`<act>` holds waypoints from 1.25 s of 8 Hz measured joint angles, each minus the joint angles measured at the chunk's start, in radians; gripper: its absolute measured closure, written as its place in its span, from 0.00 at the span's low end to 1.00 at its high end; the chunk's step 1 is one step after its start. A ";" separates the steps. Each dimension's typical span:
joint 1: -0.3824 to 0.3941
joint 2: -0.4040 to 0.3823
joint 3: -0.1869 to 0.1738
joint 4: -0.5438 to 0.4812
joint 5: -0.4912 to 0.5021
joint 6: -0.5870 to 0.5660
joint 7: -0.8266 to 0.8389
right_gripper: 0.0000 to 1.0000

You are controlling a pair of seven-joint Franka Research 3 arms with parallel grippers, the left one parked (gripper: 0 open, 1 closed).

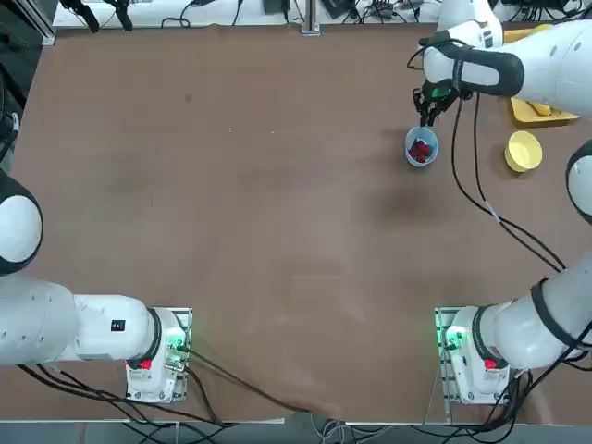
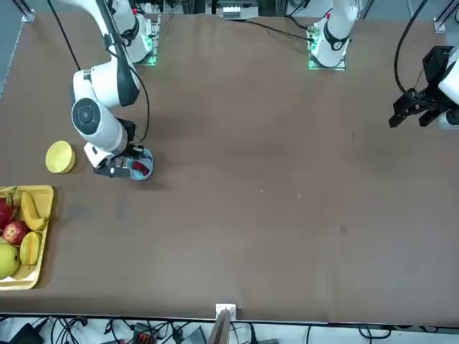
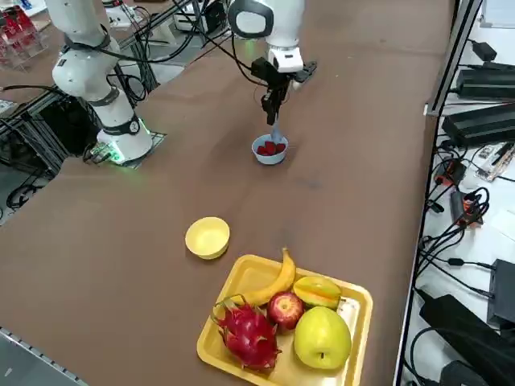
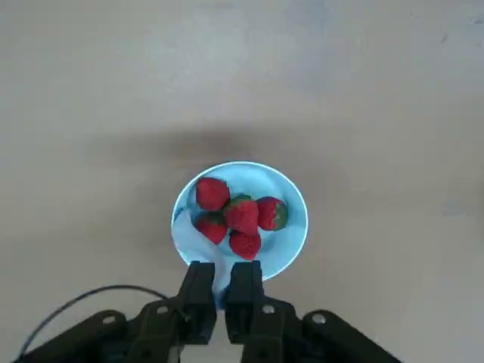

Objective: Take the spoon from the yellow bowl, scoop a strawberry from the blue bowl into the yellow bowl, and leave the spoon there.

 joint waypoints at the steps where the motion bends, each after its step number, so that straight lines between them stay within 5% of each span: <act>1: -0.001 0.011 -0.001 0.000 0.000 0.004 0.003 0.89; 4: -0.002 0.032 -0.003 0.000 -0.012 0.012 0.040 0.89; 10: 0.056 0.044 0.011 0.010 -0.188 -0.008 0.272 0.89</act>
